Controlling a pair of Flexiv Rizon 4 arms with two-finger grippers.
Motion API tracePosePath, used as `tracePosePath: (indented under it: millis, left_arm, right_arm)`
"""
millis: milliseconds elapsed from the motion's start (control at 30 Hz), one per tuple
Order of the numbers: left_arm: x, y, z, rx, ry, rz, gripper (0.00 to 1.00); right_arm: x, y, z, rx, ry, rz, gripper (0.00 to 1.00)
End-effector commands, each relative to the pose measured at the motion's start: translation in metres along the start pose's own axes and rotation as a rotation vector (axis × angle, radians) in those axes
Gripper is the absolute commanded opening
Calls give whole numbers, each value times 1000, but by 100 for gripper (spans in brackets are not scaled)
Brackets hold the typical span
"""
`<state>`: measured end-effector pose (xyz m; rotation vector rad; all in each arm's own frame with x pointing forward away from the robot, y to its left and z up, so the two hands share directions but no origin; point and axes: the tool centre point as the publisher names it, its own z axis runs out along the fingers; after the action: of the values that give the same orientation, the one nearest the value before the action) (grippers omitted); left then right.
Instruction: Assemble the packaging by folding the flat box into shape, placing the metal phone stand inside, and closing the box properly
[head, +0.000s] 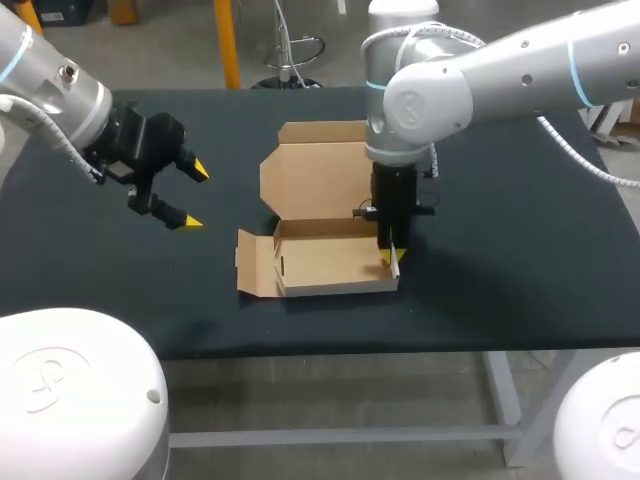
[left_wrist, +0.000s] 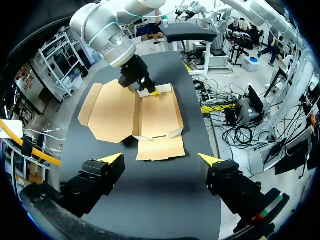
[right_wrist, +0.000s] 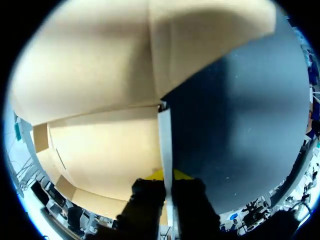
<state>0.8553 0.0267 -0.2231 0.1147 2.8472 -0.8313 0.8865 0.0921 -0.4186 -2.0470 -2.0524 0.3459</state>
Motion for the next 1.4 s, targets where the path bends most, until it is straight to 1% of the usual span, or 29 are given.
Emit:
tracePosePath:
  millis: [33,133,267,433,700,833,967,1033,1067,1133,1300,1400]
  left_arm:
    - [1,-1,-1,-5,1,-1,100]
    - [1,-1,-1,-5,1,-1,100]
    - [1,-1,-1,-5,1,-1,100]
    - [1,-1,-1,-5,1,-1,100]
    - [1,-1,-1,-5,1,-1,100]
    - [1,-1,-1,-5,1,-1,100]
    - [1,-1,-1,-5,1,-1,100]
    - [1,-1,-1,-5,1,-1,100]
    - [1,-1,-1,-5,1,-1,100]
    - [1,-1,-1,-5,1,-1,100]
    - [1,-1,-1,-5,1,-1,100]
    - [1,-1,-1,-5,1,-1,100]
  right_arm:
    - [4,1,3,-19,-11,10,14]
    - [4,2,3,-44,-11,22,15]
    - [3,2,1,-80,-13,40,8]
    - [2,1,-1,-125,-7,49,8]
    - [1,3,2,-163,-2,53,15]
    - [0,5,3,-181,-5,61,14]
    - [0,7,2,-227,-8,75,11]
    - [-1,7,1,-243,-11,79,12]
    - [-1,7,0,-270,-8,79,13]
    - [-1,7,0,-297,-6,81,15]
    - [0,7,0,-340,2,76,16]
    - [1,7,1,-350,6,76,15]
